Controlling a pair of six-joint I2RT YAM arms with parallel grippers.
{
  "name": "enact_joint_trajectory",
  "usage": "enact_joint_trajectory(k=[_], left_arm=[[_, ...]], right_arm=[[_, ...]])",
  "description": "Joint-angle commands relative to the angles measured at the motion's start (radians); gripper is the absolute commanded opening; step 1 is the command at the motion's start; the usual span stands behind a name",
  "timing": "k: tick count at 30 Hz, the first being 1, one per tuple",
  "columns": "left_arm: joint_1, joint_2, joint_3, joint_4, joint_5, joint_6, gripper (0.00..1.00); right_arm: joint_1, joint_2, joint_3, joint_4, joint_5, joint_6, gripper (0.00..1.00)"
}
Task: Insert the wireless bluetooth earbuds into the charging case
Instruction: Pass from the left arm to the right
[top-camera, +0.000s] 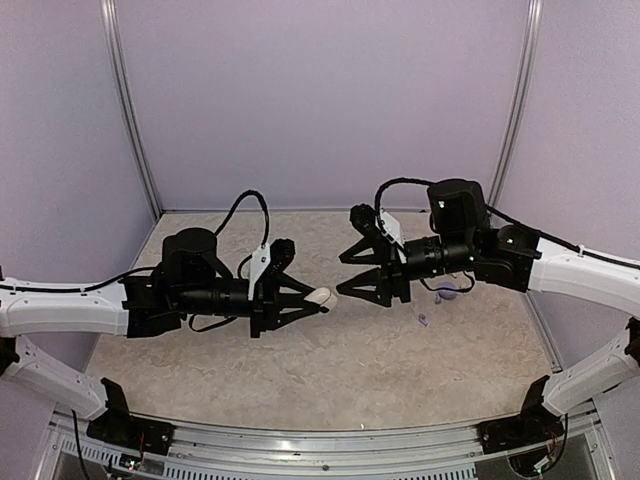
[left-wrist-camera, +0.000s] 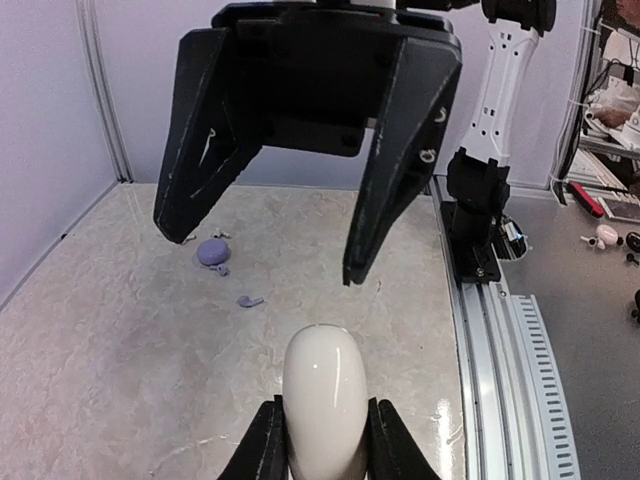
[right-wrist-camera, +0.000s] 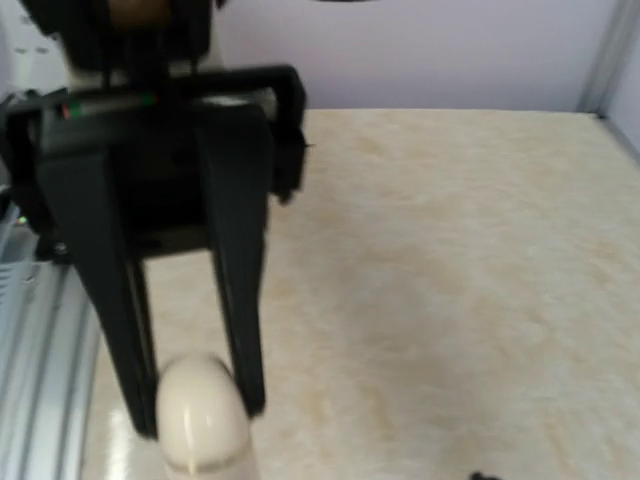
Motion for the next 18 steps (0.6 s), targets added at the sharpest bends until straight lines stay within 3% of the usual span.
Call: enact_joint_trajectory(k=[1, 18], left_arm=[[-0.034, 0.015, 0.038, -0.088, 0.0, 0.126, 0.14], [-0.055, 0.027, 0.046, -0.11, -0.03, 0.152, 0.13]], right_arm=[[-0.001, 0.03, 0.047, -0.11, -0.118, 0.008, 0.6], [0.09, 0.132, 0.111, -0.222, -0.052, -0.062, 0.4]])
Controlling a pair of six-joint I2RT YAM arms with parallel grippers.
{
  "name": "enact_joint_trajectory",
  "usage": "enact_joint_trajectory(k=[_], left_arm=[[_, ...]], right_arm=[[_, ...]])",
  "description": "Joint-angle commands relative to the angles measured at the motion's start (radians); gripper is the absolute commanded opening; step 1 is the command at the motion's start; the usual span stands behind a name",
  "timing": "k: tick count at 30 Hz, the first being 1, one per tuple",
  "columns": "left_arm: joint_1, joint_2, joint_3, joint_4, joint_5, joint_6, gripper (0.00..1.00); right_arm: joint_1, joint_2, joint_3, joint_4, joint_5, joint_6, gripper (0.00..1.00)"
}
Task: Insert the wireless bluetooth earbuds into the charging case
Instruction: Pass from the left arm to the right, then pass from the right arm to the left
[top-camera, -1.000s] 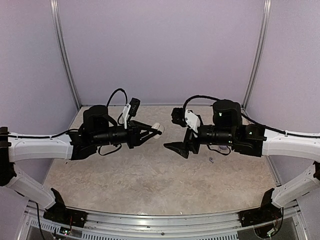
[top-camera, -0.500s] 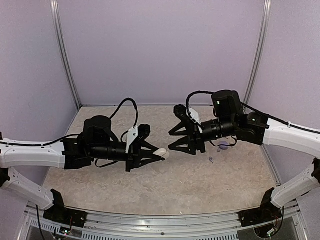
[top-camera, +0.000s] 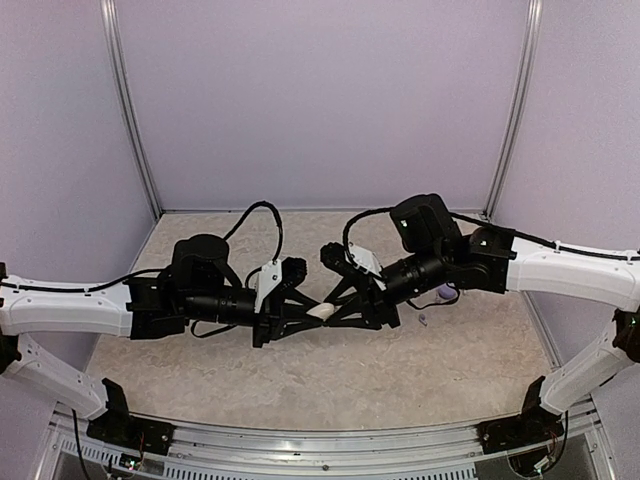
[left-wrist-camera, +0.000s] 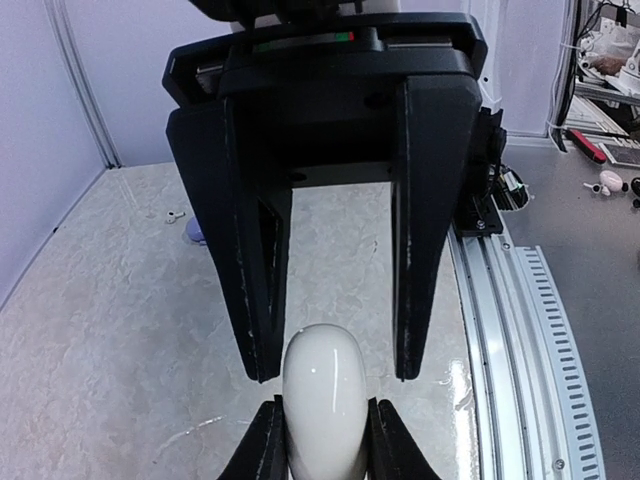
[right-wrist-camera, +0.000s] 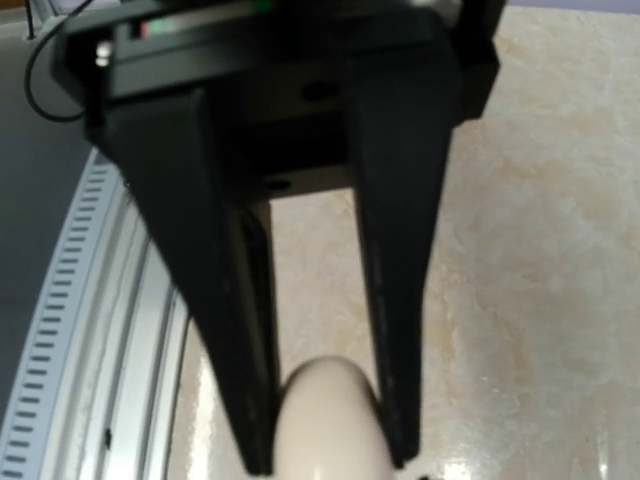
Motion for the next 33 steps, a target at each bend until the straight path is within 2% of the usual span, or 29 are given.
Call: enact_joint_trajectory(k=[1, 9, 13, 14, 20, 23, 28, 33], left_arm=[[-0.012, 0.0, 0.028, -0.005, -0.002, 0.022, 0.13], [-0.011, -0.006, 0.021, 0.011, -0.032, 0.017, 0.15], [-0.011, -0.04, -0.015, 0.075, -0.098, -0.005, 0.31], [-0.01, -0.05, -0.031, 0.095, -0.11, -0.006, 0.38], [-0.009, -0.163, -0.13, 0.233, -0.182, -0.022, 0.64], [-0.007, -0.226, -0.201, 0.331, -0.226, -0.032, 0.71], [-0.001, -0.29, -0.286, 0.482, -0.228, -0.063, 0.73], [-0.003, -0.249, -0.246, 0.522, -0.125, -0.112, 0.7]], right_arm=[[0.011, 0.013, 0.035, -0.033, 0.015, -0.021, 0.38], [0.019, 0.026, 0.042, -0.049, 0.027, -0.03, 0.19], [0.021, 0.014, 0.036, -0.034, 0.033, -0.026, 0.07], [0.021, 0.008, 0.034, -0.024, 0.034, -0.024, 0.06], [0.007, -0.039, 0.019, 0.073, 0.045, -0.002, 0.03], [-0.01, -0.07, 0.001, 0.167, 0.029, 0.033, 0.01], [-0.04, -0.122, -0.056, 0.415, -0.031, 0.126, 0.01], [-0.046, -0.101, -0.074, 0.58, -0.116, 0.189, 0.0]])
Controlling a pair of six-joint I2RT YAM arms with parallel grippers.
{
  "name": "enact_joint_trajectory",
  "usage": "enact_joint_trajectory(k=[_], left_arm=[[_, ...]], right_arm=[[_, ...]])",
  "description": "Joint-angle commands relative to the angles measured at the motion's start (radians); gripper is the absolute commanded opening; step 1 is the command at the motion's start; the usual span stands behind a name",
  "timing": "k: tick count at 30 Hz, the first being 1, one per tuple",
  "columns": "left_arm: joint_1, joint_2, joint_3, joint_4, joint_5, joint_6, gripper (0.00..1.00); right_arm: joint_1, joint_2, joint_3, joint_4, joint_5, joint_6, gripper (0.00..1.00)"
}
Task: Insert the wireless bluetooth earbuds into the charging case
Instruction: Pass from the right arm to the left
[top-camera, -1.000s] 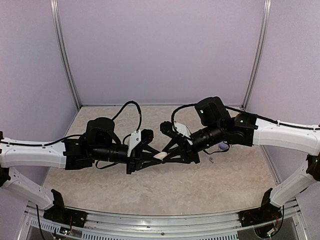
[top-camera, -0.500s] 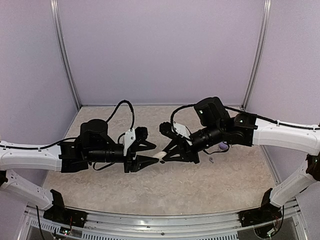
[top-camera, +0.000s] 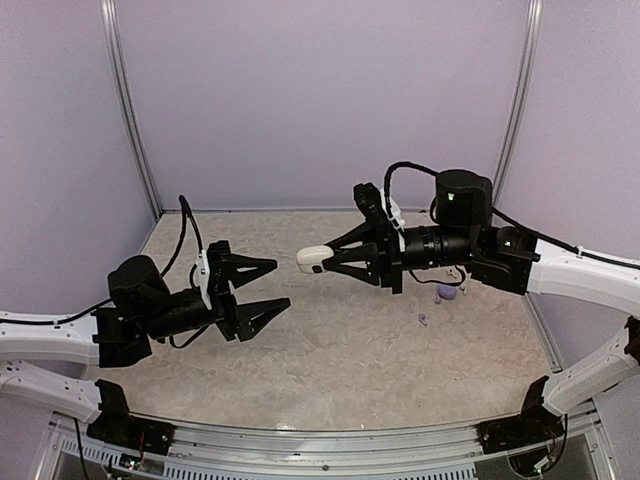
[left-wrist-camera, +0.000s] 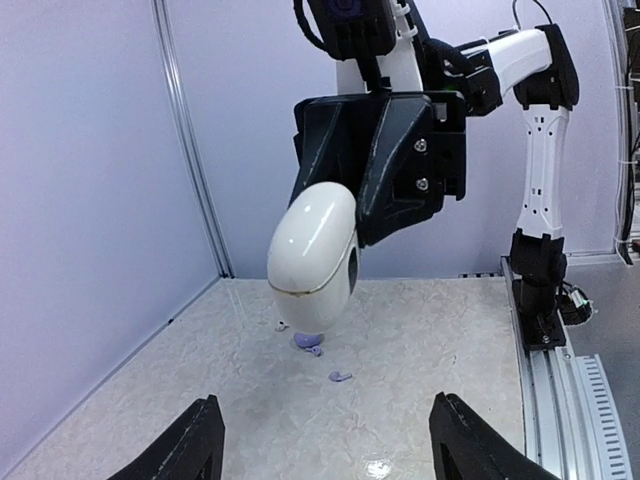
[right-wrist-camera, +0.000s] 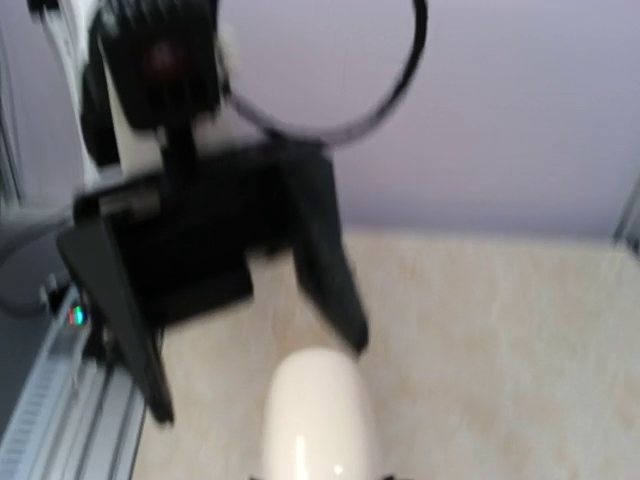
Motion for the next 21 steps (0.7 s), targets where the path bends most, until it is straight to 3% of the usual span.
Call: enact_joint_trajectory(k=[1, 6, 21], left_arm=[[-0.001, 0.044, 0.039, 0.122, 0.088, -0.068, 0.68], [-0.01, 0.111, 0.069, 0.207, 0.13, -0.128, 0.61], [-0.046, 0.192, 0.108, 0.305, 0.118, -0.135, 0.42]], right_arm=[[-0.009, 0.014, -0.014, 0.221, -0.11, 0.09, 0.0], [-0.007, 0.034, -0.031, 0.311, -0.172, 0.141, 0.0], [0.019, 0.067, -0.027, 0.339, -0.184, 0.177, 0.0]])
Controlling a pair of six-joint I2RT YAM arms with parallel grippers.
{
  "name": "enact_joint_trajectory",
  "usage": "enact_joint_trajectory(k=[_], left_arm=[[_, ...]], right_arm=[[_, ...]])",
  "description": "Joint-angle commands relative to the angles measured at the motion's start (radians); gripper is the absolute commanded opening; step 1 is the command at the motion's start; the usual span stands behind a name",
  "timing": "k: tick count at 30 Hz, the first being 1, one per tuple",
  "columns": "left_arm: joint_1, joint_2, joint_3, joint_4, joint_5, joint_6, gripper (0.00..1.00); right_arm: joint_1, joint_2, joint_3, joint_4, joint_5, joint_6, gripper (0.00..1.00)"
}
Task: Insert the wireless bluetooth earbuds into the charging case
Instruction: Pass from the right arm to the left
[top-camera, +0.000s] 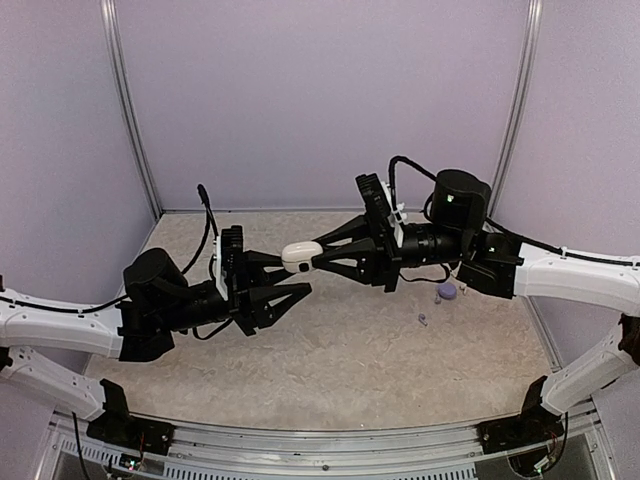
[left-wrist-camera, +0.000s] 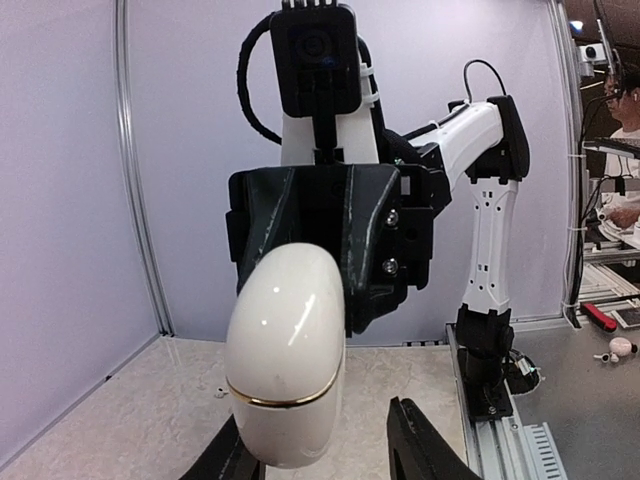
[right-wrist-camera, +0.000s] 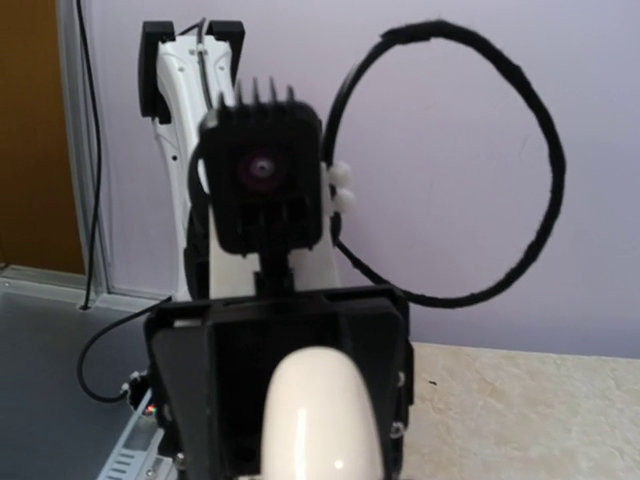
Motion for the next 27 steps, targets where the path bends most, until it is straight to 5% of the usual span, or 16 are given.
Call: enact_joint_trajectory(k=[1, 27], left_arm=[[-0.015, 0.017, 0.019, 0.09, 0.001, -0.011, 0.41], [-0.04, 0.063, 0.008, 0.188, -0.045, -0.037, 0.29]], right_arm=[[0.013, 0.01, -0.007, 0.057, -0.011, 0.038, 0.0], [0.022, -0.012, -0.059, 0.134, 0.011, 0.082, 0.0]])
